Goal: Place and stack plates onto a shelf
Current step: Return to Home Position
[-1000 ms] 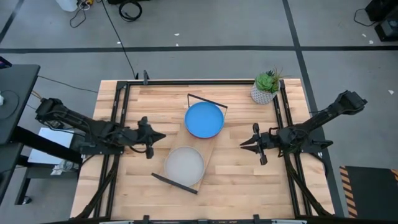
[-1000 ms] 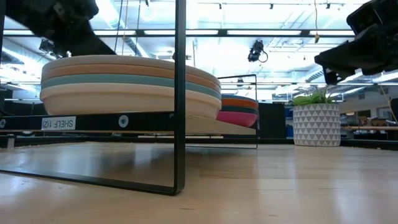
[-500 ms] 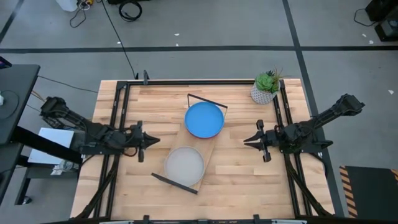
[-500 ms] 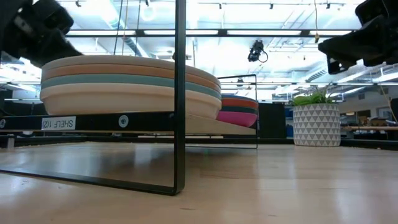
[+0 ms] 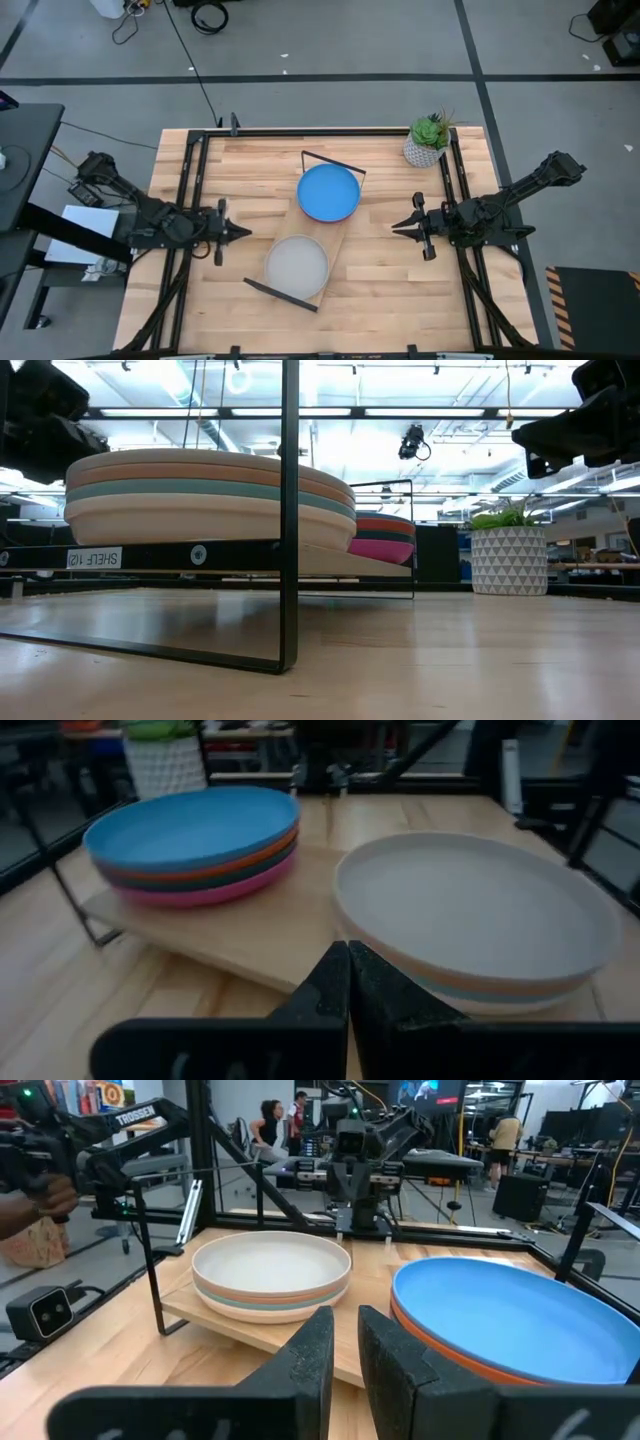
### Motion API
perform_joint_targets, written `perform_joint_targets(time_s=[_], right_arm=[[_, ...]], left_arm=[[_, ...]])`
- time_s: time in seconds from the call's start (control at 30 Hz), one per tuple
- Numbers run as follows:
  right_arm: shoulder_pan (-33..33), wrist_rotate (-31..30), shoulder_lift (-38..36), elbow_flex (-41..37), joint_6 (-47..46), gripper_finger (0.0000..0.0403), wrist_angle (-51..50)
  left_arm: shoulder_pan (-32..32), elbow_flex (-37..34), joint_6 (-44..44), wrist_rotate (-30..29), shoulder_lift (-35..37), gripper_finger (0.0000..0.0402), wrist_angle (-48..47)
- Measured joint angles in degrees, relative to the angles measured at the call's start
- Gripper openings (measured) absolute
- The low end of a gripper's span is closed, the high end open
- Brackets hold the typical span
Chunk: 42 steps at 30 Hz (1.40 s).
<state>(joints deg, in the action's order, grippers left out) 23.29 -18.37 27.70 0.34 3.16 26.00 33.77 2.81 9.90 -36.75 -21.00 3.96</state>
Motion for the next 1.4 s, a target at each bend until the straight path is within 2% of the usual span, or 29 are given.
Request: perform_joint_targets(time_s=[0.67,0.73,0.87,0.97,1.4], right_arm=[[0.0,0.0,0.0,0.0,0.0,0.0056,0.0],[0.0,0.0,0.0,0.0,0.0,0.0056,0.0],[0.0,0.0,0.0,0.0,0.0,0.0056,0.0],[0.0,0.0,0.0,0.0,0.0,0.0056,0.0],[0.0,0.0,0.0,0.0,0.0,0.0056,0.0]], left_arm=[[16.1,0.0,-16.8,2.4,13.8,0.0007,-1.4],[16.5,0.0,-16.0,2.4,14.2,0.0008,-1.9],[16.6,0.0,-6.9,2.3,14.2,0.0019,-2.1],[16.6,0.0,-3.5,2.3,14.2,0.0022,-2.1],[16.6,0.0,-3.1,2.3,14.2,0.0022,-2.1]])
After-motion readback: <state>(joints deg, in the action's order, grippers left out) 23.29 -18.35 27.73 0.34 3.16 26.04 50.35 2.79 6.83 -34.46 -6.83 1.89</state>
